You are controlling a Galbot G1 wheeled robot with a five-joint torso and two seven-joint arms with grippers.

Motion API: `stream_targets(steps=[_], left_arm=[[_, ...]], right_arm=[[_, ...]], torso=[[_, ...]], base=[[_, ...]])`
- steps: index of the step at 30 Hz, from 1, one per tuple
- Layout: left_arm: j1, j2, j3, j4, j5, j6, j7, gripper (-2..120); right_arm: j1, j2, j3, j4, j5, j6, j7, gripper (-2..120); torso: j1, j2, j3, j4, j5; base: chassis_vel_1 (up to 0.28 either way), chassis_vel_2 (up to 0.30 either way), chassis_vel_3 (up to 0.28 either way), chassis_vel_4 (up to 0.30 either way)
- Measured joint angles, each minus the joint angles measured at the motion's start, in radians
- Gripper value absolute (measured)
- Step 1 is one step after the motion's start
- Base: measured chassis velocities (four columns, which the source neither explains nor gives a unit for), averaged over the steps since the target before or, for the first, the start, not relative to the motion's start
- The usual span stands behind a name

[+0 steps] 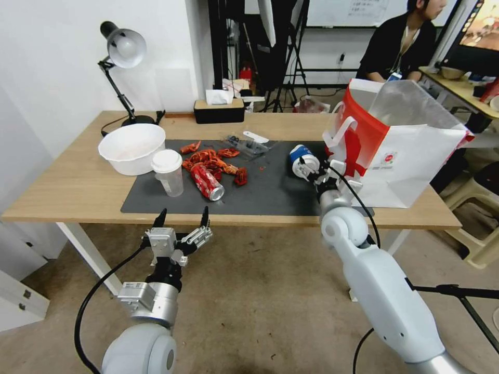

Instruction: Pick up the trash from the table and place it into the takeout bag.

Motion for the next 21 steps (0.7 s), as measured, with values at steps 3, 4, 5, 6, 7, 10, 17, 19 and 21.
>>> stream_targets(steps=[3,4,5,6,7,10,17,19,21], left_arm=[[0.0,0.0,0.0,0.001,0.0,-0.004,0.0,100],[0.0,0.0,0.0,0.001,0.0,-0.005,0.0,100],[0.0,0.0,0.0,0.001,0.0,-0.005,0.0,100],[0.0,0.0,-0.001,0.001,0.0,-0.007,0.0,100],[0.0,0.0,-0.001,0.001,0.0,-0.009,0.0,100],[0.001,0.0,-0.001,0.001,0.0,-0.013,0.0,100],[0.002,0.0,-0.001,0.003,0.001,-0.016,-0.001,100],[0.002,0.0,0.001,0.004,0.002,-0.016,-0.001,100],[0.002,0.0,0.002,0.006,0.003,-0.017,-0.001,100]], right_arm=[[0.04,0.011,-0.02,-0.053,0.004,-0.005,0.002,100],[0.048,0.015,-0.023,-0.066,0.004,-0.008,0.003,100],[0.048,0.015,-0.023,-0.066,0.004,-0.008,0.003,100],[0.058,0.019,-0.028,-0.084,0.004,-0.011,0.004,100],[0.062,0.021,-0.032,-0.092,0.005,-0.013,0.005,100],[0.07,0.028,-0.038,-0.105,0.006,-0.023,0.012,98],[0.063,0.034,-0.04,-0.11,0.002,-0.027,0.015,80],[0.058,0.033,-0.039,-0.106,0.001,-0.026,0.014,76],[0.053,0.031,-0.037,-0.1,0.002,-0.025,0.014,70]], torso=[[0.0,0.0,0.0,0.0002,0.0001],[0.0,0.0,0.0,0.0002,0.0],[0.0,0.0,0.0,0.0002,0.0],[0.0,0.0,0.0,0.0002,0.0001],[0.0,0.0,0.0,0.0001,0.0],[0.0,0.0,0.0,0.0001,0.0],[0.0,0.0,0.0,0.0001,0.0],[0.0,0.0,0.0,0.0,-0.0001],[0.0,0.0,0.0,0.0002,0.0001]], base=[[0.0,0.0,0.0,0.0],[0.0,0.0,0.0,0.0],[0.0,0.0,0.0,0.0],[0.0,0.0,0.0,0.0],[0.0,0.0,0.0,0.0],[0.0,0.0,0.0,0.0],[0.0,0.0,0.0,0.0],[0.0,0.0,0.0,0.0],[0.0,0.0,0.0,0.0]])
